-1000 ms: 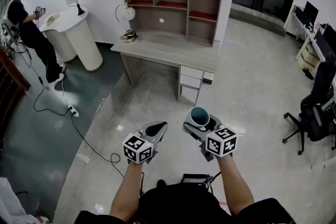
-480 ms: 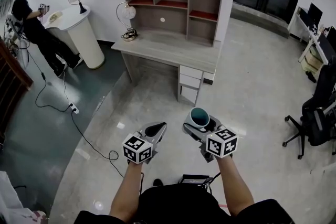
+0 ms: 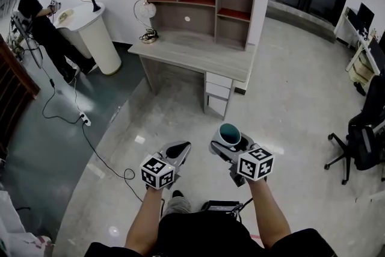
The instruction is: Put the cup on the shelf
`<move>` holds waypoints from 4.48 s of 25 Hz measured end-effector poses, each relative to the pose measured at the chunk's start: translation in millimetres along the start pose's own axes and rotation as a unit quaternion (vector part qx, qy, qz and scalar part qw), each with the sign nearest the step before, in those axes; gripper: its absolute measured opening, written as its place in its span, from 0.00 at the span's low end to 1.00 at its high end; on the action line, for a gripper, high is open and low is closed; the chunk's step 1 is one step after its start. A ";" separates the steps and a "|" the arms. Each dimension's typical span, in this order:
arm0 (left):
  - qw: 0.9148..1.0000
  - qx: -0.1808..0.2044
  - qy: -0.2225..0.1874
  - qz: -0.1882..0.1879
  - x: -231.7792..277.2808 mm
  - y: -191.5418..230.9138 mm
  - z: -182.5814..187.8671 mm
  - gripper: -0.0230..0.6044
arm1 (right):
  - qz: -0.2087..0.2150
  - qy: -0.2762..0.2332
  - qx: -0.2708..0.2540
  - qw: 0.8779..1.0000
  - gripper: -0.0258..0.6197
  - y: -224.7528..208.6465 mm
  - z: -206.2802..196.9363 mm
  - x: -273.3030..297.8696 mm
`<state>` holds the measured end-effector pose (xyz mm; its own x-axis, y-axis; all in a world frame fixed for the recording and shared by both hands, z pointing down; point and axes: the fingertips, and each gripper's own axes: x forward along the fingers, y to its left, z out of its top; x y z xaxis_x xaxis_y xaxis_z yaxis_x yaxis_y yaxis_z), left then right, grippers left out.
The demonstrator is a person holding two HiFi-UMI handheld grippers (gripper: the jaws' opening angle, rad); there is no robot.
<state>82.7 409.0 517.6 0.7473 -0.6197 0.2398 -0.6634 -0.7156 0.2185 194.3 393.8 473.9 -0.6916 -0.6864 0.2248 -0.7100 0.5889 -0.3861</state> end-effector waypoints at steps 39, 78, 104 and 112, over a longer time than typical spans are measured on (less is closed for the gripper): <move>0.998 -0.020 0.001 -0.055 54.4 246.7 49.2 0.04 | -0.065 0.005 -0.013 0.998 0.64 -40.1 63.9 227.5; 1.000 -0.019 0.011 -0.001 221.9 402.4 125.9 0.04 | -0.018 0.018 -0.011 1.000 0.64 -211.4 169.2 381.5; 1.000 -0.030 0.005 0.006 304.5 512.7 151.6 0.04 | -0.022 0.032 -0.010 0.999 0.64 -290.2 212.6 486.8; 1.000 -0.026 -0.004 0.009 316.1 603.1 189.7 0.04 | -0.053 0.026 -0.003 0.998 0.64 -300.2 239.8 554.0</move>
<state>-74.2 -279.6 545.7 0.7353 -0.6351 0.2365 -0.6777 -0.6868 0.2626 56.1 -265.5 499.8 -0.6181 -0.7219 0.3112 -0.7805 0.5163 -0.3526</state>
